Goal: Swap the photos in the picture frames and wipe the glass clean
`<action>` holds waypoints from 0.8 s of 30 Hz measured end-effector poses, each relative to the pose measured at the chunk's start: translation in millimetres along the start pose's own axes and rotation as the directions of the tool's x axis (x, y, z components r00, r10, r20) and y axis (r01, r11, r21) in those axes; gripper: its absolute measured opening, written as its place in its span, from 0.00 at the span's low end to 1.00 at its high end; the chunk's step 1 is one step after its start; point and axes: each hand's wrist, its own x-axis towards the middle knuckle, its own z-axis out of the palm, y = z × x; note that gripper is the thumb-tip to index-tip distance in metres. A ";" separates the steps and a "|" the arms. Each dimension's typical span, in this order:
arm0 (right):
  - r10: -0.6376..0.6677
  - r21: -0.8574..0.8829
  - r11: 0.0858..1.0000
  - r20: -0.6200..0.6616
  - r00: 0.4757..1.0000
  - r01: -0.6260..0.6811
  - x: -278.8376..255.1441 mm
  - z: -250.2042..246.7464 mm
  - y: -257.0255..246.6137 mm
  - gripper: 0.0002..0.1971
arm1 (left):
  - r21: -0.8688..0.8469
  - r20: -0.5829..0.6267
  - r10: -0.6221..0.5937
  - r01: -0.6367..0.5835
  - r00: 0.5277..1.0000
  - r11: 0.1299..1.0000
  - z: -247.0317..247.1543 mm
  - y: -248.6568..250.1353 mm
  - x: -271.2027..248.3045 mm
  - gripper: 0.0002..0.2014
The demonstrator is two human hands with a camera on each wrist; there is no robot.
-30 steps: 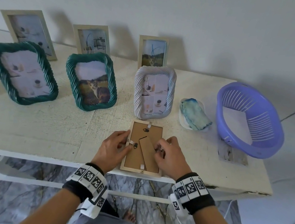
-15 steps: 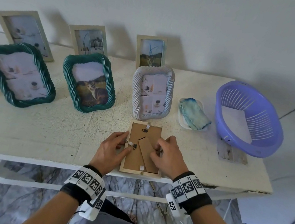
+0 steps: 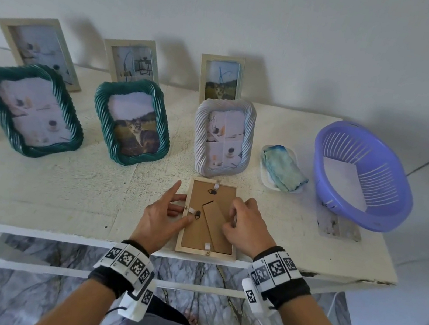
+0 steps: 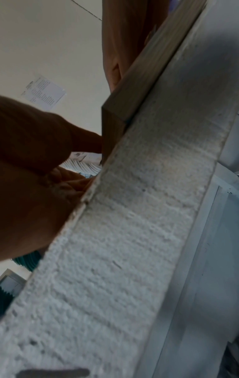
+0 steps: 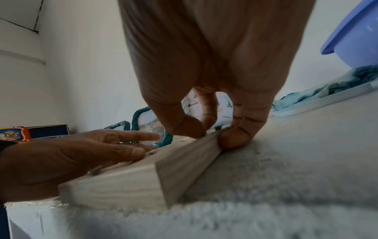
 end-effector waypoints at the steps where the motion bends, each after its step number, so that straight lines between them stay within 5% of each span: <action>1: -0.004 0.001 1.000 0.009 1.000 0.004 -0.4 -0.8 -0.4 0.11 | 0.002 -0.002 -0.001 0.001 1.000 1.000 0.2 -0.6 0.1 0.42; 10: -0.118 0.115 0.987 0.019 0.993 0.115 -5.7 -9.5 20.7 0.16 | 0.192 -0.040 0.079 -0.070 0.996 0.979 6.6 0.0 4.1 0.30; 24: -0.123 0.141 0.981 -0.059 0.991 0.130 -11.3 -0.2 20.5 0.24 | 0.382 -0.200 0.230 -0.141 0.952 0.914 21.7 6.2 5.5 0.18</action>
